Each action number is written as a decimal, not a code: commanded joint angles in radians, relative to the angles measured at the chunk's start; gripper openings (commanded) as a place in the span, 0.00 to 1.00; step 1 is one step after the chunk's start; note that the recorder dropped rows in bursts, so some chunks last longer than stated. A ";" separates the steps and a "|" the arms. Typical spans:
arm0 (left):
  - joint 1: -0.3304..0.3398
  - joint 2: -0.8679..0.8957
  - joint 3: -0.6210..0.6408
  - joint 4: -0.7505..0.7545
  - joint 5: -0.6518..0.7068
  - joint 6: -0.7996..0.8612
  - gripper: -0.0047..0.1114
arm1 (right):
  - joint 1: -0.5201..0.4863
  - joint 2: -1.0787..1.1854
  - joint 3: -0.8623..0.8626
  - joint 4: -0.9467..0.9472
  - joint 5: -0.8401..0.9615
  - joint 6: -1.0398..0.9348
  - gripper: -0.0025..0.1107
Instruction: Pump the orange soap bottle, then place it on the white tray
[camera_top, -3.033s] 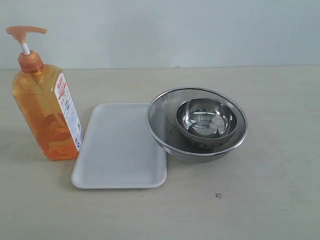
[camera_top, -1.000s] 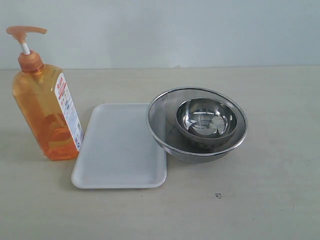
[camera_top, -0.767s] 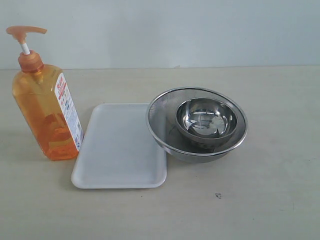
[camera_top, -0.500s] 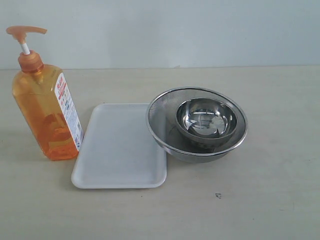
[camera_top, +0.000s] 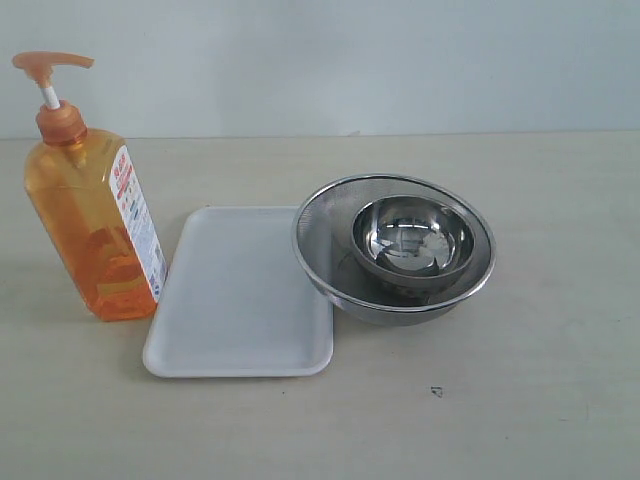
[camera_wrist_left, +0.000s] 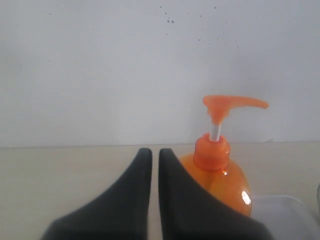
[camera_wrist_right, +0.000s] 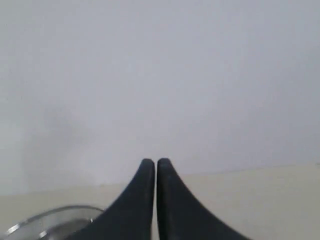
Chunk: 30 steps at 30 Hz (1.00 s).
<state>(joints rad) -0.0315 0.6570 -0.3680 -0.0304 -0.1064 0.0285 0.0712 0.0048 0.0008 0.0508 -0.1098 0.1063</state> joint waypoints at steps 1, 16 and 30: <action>0.000 0.006 -0.006 -0.006 0.009 -0.009 0.08 | -0.003 -0.005 -0.001 -0.008 -0.066 0.217 0.02; -0.002 0.167 -0.006 -0.006 0.001 -0.054 0.08 | -0.003 -0.005 -0.001 -0.008 0.067 0.226 0.02; -0.280 0.275 -0.006 0.179 0.015 -0.090 0.08 | 0.041 0.009 -0.001 -0.008 0.158 0.217 0.02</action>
<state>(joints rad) -0.3042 0.9273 -0.3680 0.1506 -0.0561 -0.0228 0.0803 0.0048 0.0008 0.0508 0.0493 0.3407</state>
